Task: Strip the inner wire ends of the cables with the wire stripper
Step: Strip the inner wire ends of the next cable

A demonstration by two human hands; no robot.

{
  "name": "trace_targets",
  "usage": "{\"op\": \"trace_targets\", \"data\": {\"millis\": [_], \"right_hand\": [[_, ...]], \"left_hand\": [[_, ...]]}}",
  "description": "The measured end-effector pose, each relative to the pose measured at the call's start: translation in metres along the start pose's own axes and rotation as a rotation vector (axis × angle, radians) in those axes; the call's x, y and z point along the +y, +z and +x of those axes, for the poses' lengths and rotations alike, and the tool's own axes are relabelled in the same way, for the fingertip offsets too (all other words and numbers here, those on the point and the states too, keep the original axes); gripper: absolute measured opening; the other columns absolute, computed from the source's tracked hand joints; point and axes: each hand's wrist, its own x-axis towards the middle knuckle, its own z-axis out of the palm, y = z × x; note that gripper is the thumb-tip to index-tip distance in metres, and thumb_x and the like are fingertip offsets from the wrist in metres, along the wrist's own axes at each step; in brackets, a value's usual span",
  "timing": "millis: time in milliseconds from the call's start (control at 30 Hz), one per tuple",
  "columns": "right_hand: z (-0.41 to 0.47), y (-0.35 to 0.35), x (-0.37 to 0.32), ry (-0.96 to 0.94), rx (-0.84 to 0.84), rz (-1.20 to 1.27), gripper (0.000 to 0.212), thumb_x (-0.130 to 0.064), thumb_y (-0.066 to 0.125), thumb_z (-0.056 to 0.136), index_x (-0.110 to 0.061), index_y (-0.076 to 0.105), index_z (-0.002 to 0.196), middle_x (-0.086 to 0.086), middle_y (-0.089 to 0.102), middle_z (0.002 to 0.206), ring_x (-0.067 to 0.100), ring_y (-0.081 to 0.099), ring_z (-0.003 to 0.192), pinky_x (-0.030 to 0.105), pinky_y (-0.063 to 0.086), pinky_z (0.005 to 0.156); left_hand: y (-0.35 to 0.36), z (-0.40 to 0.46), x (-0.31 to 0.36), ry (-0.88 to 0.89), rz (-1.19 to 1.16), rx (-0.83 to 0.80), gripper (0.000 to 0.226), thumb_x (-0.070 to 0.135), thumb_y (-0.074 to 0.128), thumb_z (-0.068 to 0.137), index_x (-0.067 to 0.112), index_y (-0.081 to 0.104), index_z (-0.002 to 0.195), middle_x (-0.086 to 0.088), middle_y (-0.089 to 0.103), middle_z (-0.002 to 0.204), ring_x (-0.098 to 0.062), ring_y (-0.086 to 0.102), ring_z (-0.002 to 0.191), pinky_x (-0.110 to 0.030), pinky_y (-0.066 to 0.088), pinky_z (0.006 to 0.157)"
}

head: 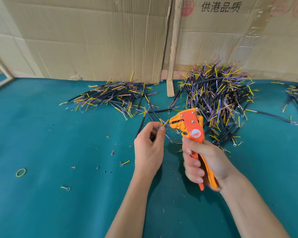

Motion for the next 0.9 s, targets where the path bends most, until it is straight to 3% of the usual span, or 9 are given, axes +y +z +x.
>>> {"op": "trace_targets", "data": {"millis": [67,167,300,433,600,900], "right_hand": [[0.000,-0.001,0.001,0.000,-0.027,0.017,0.037,-0.039,0.080,0.076,-0.013,0.053,0.071,0.008,0.037,0.055,0.018,0.036,0.035,0.025,0.036,0.039],[-0.002,-0.009,-0.001,0.002,-0.166,0.115,0.035,-0.032,0.084,0.078,-0.007,0.060,0.085,0.016,0.051,0.068,0.027,0.052,0.053,0.038,0.048,0.055],[-0.004,-0.020,-0.008,-0.003,-0.149,0.138,0.039,-0.025,0.087,0.072,-0.005,0.062,0.093,0.020,0.056,0.078,0.035,0.058,0.066,0.048,0.053,0.066],[-0.006,-0.026,-0.008,0.040,-0.132,0.090,0.040,-0.022,0.087,0.071,-0.003,0.062,0.096,0.023,0.058,0.081,0.036,0.059,0.068,0.049,0.054,0.067],[-0.009,-0.027,-0.009,0.066,-0.211,0.064,0.039,-0.022,0.086,0.075,-0.002,0.062,0.098,0.024,0.059,0.081,0.037,0.059,0.068,0.050,0.053,0.068],[-0.012,-0.034,-0.010,0.065,-0.294,0.039,0.032,-0.021,0.083,0.081,-0.004,0.059,0.094,0.018,0.051,0.071,0.030,0.055,0.059,0.044,0.049,0.060]], "left_hand": [[0.000,0.001,-0.001,-0.001,0.001,0.004,0.017,0.015,0.061,0.098,0.021,0.063,0.082,0.017,0.048,0.062,-0.004,0.039,0.057,-0.015,0.035,0.055],[-0.001,0.002,-0.004,-0.011,-0.042,0.010,0.017,0.021,0.059,0.098,0.022,0.062,0.082,0.017,0.048,0.063,-0.004,0.038,0.058,-0.016,0.035,0.056],[-0.003,0.004,0.000,-0.049,-0.098,-0.019,0.017,0.030,0.055,0.091,0.022,0.059,0.077,0.012,0.048,0.065,-0.009,0.039,0.062,-0.019,0.035,0.057],[-0.006,0.003,0.003,-0.073,-0.109,-0.080,0.016,0.030,0.054,0.087,0.019,0.057,0.075,0.008,0.043,0.063,-0.008,0.033,0.058,-0.017,0.028,0.051],[-0.007,0.000,0.007,-0.052,-0.106,-0.168,0.020,0.028,0.055,0.087,0.012,0.056,0.074,-0.002,0.040,0.066,-0.015,0.033,0.064,-0.022,0.027,0.054],[-0.007,-0.001,0.008,-0.065,-0.074,-0.184,0.016,0.023,0.055,0.086,0.013,0.055,0.074,0.002,0.038,0.065,-0.011,0.032,0.062,-0.018,0.026,0.051]]}}
